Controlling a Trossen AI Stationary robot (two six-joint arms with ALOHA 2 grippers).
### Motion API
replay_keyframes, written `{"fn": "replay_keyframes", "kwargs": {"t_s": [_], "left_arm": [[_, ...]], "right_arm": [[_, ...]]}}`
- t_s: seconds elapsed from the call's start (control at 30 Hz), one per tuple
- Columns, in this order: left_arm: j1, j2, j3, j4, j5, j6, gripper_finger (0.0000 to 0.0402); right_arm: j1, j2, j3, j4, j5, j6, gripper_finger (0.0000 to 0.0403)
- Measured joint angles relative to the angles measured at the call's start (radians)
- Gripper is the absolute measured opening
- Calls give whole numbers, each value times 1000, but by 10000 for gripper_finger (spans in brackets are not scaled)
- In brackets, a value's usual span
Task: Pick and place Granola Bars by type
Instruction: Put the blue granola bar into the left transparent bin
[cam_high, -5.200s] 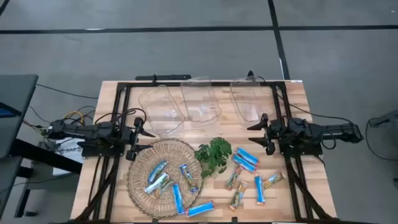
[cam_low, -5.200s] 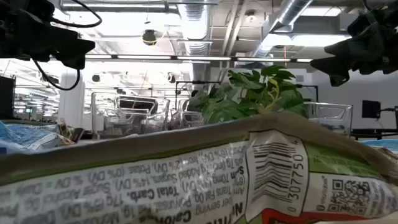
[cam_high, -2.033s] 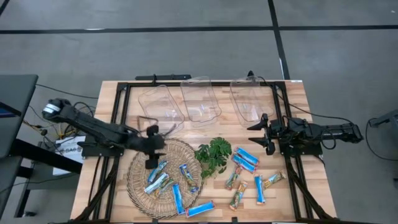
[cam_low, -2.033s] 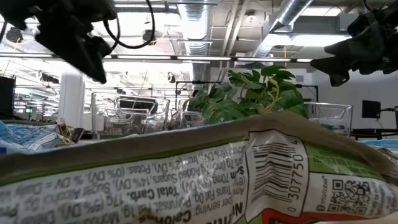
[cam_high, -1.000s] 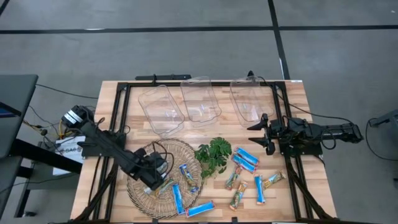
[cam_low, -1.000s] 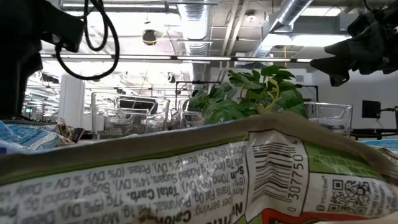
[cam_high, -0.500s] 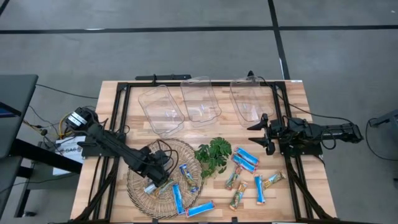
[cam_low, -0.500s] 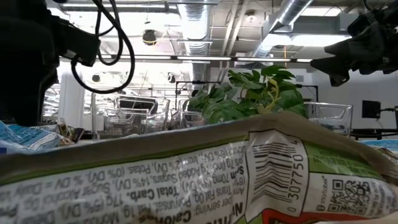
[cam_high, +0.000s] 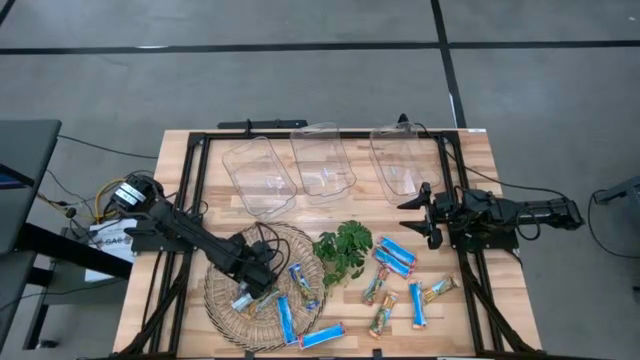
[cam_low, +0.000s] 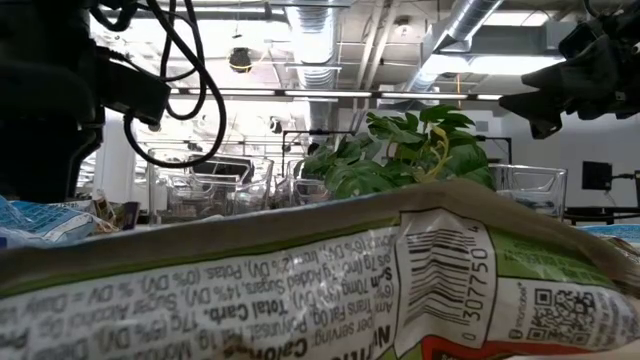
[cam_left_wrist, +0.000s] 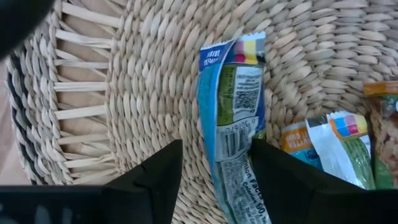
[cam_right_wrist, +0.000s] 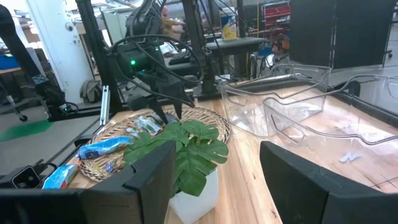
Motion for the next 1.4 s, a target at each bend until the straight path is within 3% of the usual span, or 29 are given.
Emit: {"fn": "replay_keyframes", "kwargs": {"t_s": [0.4, 0.57, 0.7, 0.93, 1.2, 1.4], "left_arm": [[0, 0, 0, 5, 8, 71, 58], [0, 0, 0, 26, 6, 109, 25], [0, -20, -1, 64, -12, 115, 20], [3, -119, -1, 221, -135, 189, 37], [53, -254, -1, 448, -312, 415, 29], [139, -364, -1, 545, -359, 611, 29]], "right_arm": [[0, 0, 0, 0, 0, 0, 225], [0, 0, 0, 0, 0, 0, 225], [0, 0, 0, 0, 0, 0, 225], [0, 0, 0, 0, 0, 0, 225], [0, 0, 0, 0, 0, 0, 225], [0, 0, 0, 0, 0, 0, 225]]}}
